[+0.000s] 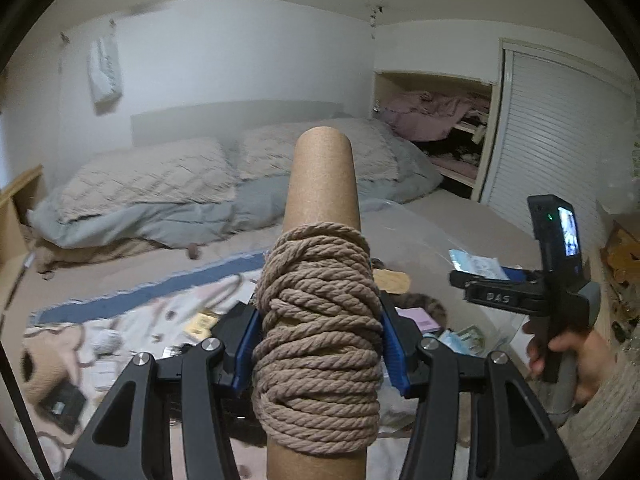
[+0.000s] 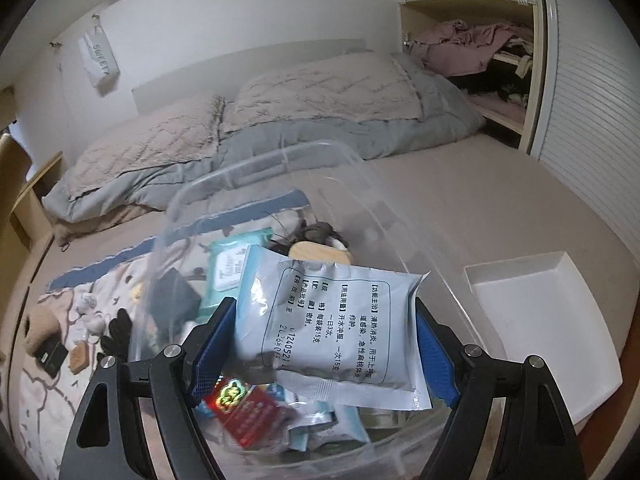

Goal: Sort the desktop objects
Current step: 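Drop the packet into the clear plastic box with the right tool while the left tool carries the tube over, then lower the rope-wrapped tube into the clear box and open the left tool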

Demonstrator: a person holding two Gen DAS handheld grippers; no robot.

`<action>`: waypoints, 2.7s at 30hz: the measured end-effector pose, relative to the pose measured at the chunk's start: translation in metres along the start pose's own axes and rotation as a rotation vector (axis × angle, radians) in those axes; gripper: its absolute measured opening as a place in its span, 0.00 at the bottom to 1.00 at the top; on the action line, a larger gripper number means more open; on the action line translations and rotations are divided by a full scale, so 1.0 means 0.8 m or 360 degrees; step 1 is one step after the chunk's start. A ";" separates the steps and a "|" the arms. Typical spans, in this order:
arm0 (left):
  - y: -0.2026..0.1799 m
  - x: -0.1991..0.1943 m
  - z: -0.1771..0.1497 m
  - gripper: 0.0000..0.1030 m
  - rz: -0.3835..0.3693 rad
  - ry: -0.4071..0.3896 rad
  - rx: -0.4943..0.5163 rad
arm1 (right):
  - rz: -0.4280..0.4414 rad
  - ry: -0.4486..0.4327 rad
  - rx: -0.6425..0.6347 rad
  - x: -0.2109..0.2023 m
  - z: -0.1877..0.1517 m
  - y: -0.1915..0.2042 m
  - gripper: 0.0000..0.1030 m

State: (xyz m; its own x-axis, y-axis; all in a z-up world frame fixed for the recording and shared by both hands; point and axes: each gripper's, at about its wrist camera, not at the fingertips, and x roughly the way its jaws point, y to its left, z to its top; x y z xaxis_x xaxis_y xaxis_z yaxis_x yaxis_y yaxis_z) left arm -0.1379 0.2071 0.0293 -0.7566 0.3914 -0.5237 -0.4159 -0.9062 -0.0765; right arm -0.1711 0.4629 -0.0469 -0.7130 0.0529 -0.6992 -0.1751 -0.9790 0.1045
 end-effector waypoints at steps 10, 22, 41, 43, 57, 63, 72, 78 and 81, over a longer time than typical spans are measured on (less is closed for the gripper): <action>-0.028 0.047 0.012 0.51 -0.0104 0.0028 -0.0047 | 0.0046 0.0209 -0.0146 0.022 -0.025 0.022 0.81; -0.036 0.063 0.009 0.51 -0.0073 0.0052 -0.0026 | -0.0160 0.0279 -0.0171 0.042 -0.031 -0.013 0.81; -0.064 0.073 0.000 0.51 -0.0089 0.0077 0.0079 | -0.0131 0.0251 -0.0206 0.031 -0.031 -0.018 0.97; -0.066 0.074 0.000 0.51 -0.0094 0.0078 0.0090 | -0.0103 0.0253 -0.0187 0.028 -0.030 -0.019 0.97; -0.084 0.131 0.026 0.51 -0.0173 0.0180 -0.0109 | -0.0047 0.0052 -0.0008 -0.060 -0.016 -0.047 0.97; -0.108 0.183 0.013 0.51 -0.0241 0.0356 -0.0379 | -0.0026 -0.0035 0.0023 -0.089 -0.018 -0.061 0.97; -0.147 0.239 0.014 0.51 -0.0272 0.0508 -0.0533 | -0.0014 -0.0119 0.0018 -0.100 -0.015 -0.071 0.97; -0.154 0.263 0.029 0.51 -0.0211 0.0538 -0.0690 | 0.0002 -0.0125 0.0034 -0.102 -0.015 -0.079 0.97; -0.151 0.273 0.029 0.51 -0.0162 0.0557 -0.0826 | 0.0017 -0.0124 0.0023 -0.102 -0.016 -0.078 0.97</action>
State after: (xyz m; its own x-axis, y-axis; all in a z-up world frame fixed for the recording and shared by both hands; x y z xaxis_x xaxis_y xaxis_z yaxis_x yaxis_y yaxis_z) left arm -0.2650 0.4058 -0.0561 -0.4798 0.4841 -0.7317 -0.1117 -0.8609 -0.4963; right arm -0.0933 0.5172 -0.0055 -0.7654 0.0584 -0.6408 -0.1767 -0.9767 0.1221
